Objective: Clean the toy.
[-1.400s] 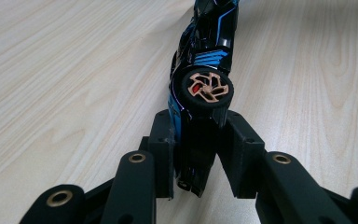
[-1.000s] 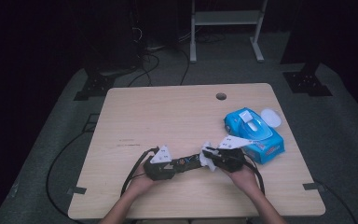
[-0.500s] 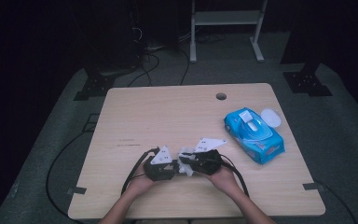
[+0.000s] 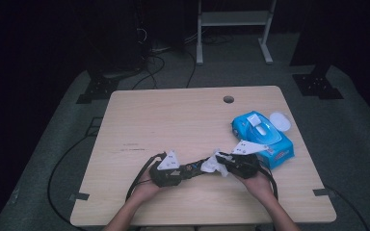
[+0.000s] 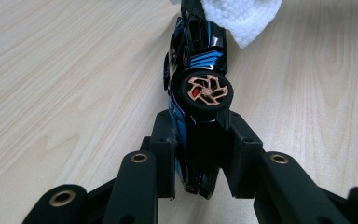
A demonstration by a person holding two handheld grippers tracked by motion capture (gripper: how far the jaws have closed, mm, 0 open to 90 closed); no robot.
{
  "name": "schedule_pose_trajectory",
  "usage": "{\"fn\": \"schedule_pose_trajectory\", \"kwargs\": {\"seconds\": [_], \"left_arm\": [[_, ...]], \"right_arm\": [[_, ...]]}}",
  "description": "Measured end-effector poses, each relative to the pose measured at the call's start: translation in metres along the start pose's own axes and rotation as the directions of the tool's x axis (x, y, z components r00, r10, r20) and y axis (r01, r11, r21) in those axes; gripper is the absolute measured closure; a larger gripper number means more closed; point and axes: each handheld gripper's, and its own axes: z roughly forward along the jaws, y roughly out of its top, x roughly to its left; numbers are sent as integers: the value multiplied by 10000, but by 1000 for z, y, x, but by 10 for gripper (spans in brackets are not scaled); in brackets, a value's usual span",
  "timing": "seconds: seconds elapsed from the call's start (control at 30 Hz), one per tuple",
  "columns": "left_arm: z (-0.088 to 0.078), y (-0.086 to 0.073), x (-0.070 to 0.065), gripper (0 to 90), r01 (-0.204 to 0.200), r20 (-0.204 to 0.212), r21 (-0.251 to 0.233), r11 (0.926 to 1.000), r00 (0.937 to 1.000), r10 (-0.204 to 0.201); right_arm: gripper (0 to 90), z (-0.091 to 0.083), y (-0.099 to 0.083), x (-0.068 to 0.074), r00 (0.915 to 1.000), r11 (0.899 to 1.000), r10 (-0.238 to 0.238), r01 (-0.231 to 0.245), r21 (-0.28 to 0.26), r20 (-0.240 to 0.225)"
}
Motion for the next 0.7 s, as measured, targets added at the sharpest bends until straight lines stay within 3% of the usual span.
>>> {"fn": "schedule_pose_trajectory", "kwargs": {"seconds": [0.07,0.2,0.33,0.53,0.57,0.7], "left_arm": [[-1,0,1,685,-1,17,18,10000,10000,1],[-3,-2,1,684,2,58,72,10000,10000,-2],[-5,-3,3,683,130,180,110,9999,9998,-132],[-9,-3,3,672,158,252,145,9998,9996,-162],[-10,-1,4,612,337,350,79,9994,9988,-339],[-7,10,5,465,569,624,211,9982,9964,-581]], "right_arm": [[797,1,0,-1,10000,10000,9,-9,-26,-55],[797,-4,0,-9,9993,9998,185,-184,-65,310],[797,-9,-3,-16,9969,9977,659,-651,-213,434],[792,3,-4,-6,9990,9991,425,-425,5,127],[792,4,-4,-3,9997,9999,132,-132,16,224],[791,6,-5,-4,9994,9994,337,-337,-53,70]]}}
